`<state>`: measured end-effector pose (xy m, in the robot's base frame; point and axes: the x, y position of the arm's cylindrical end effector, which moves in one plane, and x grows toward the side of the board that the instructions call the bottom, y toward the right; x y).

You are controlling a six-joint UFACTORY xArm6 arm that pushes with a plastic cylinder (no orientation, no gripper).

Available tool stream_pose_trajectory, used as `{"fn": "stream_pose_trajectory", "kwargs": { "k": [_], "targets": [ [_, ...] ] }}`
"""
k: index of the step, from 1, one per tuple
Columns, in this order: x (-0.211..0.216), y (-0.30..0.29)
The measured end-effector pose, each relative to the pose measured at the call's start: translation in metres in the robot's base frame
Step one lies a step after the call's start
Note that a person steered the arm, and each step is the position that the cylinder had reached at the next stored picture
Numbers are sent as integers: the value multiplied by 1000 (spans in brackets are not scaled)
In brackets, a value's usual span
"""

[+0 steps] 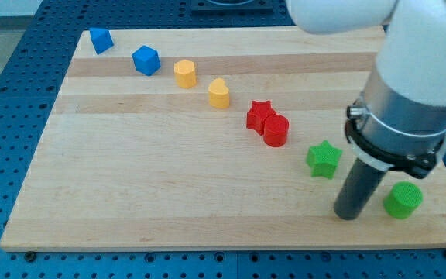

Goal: Move the arm to the bottom left of the red blocks

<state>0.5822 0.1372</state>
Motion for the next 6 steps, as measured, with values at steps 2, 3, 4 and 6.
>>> {"fn": "stream_pose_trajectory", "kwargs": {
  "k": [2, 3, 4, 6],
  "targets": [
    [-16, -61],
    [-31, -96],
    [-51, -133],
    [-105, -213]
  ]
}}
